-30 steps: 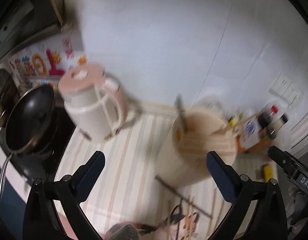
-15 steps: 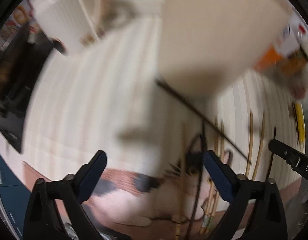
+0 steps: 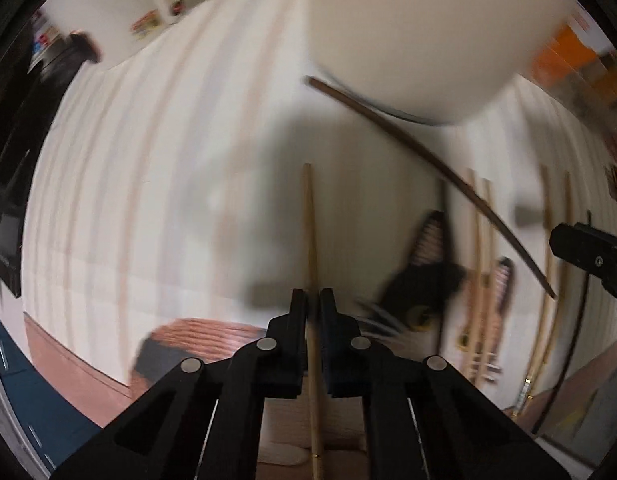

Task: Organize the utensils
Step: 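Close left tool on a wooden chopstick while right tool reaches a dark chopstick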

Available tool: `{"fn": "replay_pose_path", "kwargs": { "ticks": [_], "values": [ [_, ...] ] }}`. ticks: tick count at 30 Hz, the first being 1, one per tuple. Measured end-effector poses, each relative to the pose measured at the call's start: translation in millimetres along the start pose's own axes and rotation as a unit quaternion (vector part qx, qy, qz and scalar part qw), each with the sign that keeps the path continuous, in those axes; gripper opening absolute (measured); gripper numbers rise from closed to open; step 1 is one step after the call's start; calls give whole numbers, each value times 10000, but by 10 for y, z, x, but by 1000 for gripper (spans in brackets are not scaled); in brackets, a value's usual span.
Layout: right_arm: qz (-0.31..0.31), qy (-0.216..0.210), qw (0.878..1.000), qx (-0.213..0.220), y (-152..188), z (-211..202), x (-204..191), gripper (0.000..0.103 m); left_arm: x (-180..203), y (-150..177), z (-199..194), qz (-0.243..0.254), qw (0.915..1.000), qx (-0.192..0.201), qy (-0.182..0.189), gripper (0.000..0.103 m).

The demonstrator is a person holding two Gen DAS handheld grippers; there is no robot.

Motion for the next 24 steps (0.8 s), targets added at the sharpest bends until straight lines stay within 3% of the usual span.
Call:
{"fn": "replay_pose_path", "kwargs": {
  "ticks": [3,8,11,17,18,24],
  "values": [
    [-537,151,9984,81,-134,56,-274,38,-192,-14,-24,-193,9998,42,-102,4],
    [-1611,532,9855,43,-254,292,-836,38,-349,-31,-54,-364,9992,61,-118,4],
    [-1896,811,9785,-11,-236,430,-986,10,-382,-51,-66,-389,9992,51,-90,4],
    [-1064,524,9928,-155,-98,317,-773,10,-351,-107,-152,-407,9990,38,201,4],
    [-866,407,9952,-182,-47,263,-707,0,-318,-116,-162,-383,9989,33,264,4],
    [-224,20,9990,-378,225,68,-352,0,-113,-96,-147,-153,9993,-3,346,4]
  ]
}}
Point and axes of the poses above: each gripper's, at about its wrist camera, not at the fingertips, and z roughly the way its jaws point, x to its right, y to its underside, the point moved 6 cm from there along z, roughly the way its jaws point, and after that the axes turned 8 degrees about y, right-handed, at the moved point
